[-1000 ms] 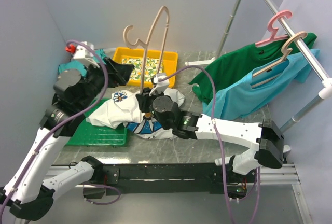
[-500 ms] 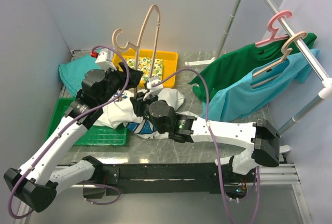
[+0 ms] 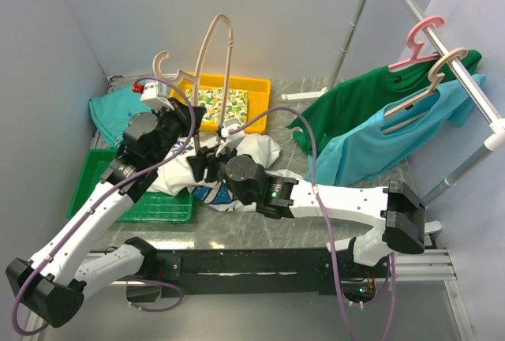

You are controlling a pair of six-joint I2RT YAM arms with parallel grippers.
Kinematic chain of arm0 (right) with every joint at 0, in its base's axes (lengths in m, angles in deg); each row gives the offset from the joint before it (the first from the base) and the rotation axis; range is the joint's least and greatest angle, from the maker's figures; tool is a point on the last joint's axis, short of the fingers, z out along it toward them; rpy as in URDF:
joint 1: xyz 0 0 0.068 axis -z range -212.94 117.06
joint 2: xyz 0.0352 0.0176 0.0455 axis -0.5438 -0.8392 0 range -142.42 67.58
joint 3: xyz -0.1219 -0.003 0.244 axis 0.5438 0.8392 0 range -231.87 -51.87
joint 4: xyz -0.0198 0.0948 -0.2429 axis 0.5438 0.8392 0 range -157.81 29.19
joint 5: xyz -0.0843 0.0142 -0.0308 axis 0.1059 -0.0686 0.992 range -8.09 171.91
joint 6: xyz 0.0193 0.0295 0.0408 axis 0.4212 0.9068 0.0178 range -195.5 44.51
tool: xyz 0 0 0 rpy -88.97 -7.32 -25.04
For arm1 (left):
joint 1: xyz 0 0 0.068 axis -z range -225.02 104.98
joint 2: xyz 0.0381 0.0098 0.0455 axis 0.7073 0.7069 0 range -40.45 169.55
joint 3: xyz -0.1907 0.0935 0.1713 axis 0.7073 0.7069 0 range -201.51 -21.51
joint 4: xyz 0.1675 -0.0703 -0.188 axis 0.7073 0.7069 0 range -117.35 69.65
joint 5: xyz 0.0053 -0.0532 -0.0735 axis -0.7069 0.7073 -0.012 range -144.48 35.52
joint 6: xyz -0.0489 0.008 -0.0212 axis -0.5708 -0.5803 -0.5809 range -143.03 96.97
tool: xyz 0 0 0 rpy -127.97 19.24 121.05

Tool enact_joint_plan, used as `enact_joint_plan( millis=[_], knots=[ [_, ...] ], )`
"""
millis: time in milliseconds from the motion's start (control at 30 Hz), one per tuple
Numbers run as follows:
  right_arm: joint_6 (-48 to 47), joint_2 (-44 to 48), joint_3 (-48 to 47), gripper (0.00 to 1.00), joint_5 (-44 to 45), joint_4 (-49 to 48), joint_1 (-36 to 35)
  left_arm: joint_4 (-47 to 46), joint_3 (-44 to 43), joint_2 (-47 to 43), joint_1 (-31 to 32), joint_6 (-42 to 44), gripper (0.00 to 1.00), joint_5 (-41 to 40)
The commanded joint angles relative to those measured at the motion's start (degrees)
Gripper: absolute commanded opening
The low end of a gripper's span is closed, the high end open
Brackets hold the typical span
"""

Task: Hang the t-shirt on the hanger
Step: Pick up the hanger from the clothesline, then place the T-shirt on the hanger.

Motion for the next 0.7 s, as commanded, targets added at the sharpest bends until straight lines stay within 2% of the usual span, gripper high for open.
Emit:
enact_joint_plan(
  millis=[0, 33, 133, 233, 333, 433, 667],
  knots=[
    [3.79, 3.85, 0.78, 0.78, -2.55, 0.72, -0.24, 3.96, -1.34, -3.42, -0.52, 5.51, 0.01, -3.23],
    [4.32, 6.03, 1.22, 0.81, -1.51, 3.26, -0.15, 6.59, -1.95, -3.95, -0.6, 8.31, 0.01, -2.97],
    [7.57, 11.04, 4.29, 0.81, 1.65, 10.19, 0.55, 15.03, -3.36, -6.94, -0.6, 13.5, 0.01, -5.85],
    [12.93, 15.61, 9.12, 0.75, 5.43, 17.6, 1.87, 21.45, -3.01, -11.33, -0.6, 18.15, 0.01, -6.32],
    [17.68, 17.39, 14.3, 0.68, 5.71, 21.82, 3.1, 27.51, -2.57, -15.9, -0.52, 22.82, 0.01, -1.33],
    [20.23, 15.73, 15.19, 0.59, 4.3, 24.55, 3.45, 36.21, -3.88, -19.24, -0.51, 25.12, 0.01, 1.41],
    [21.82, 7.65, 14.23, 0.6, -0.18, 27.1, 8.19, 46.51, -7.14, -25.22, 0.19, 26.88, 0.01, 6.43]
  ],
)
